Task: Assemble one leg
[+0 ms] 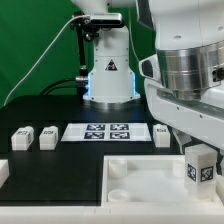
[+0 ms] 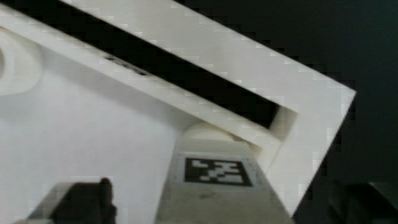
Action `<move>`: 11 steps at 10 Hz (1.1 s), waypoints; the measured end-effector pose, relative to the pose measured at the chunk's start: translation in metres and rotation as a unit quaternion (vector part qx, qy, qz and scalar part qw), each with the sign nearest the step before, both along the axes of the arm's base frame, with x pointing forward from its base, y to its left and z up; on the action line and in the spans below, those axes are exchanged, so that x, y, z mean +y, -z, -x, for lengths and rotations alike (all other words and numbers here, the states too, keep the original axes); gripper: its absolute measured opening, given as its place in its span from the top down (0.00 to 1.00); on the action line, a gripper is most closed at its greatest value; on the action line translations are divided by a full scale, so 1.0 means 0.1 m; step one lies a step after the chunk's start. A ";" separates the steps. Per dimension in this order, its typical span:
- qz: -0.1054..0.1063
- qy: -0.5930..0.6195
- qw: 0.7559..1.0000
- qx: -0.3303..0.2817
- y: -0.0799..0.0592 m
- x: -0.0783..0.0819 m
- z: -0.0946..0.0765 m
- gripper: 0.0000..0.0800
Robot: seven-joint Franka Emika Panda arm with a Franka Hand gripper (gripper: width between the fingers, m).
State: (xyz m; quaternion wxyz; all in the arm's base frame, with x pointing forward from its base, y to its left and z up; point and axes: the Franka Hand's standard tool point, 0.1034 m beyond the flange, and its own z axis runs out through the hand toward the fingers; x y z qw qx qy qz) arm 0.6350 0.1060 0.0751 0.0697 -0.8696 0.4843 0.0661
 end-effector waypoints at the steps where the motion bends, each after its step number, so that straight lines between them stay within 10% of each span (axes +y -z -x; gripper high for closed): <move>1: -0.003 -0.083 0.997 -0.008 0.00 -0.02 0.02 0.19; 4: -0.015 -0.245 0.969 -0.027 0.00 -0.02 0.05 0.19; 11: -0.016 -0.600 0.796 -0.077 -0.04 -0.10 0.01 0.19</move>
Offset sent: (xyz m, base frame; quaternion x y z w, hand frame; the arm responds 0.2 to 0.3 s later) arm 0.0041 -0.0028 0.0010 -0.0325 -0.0009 -0.2242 0.9740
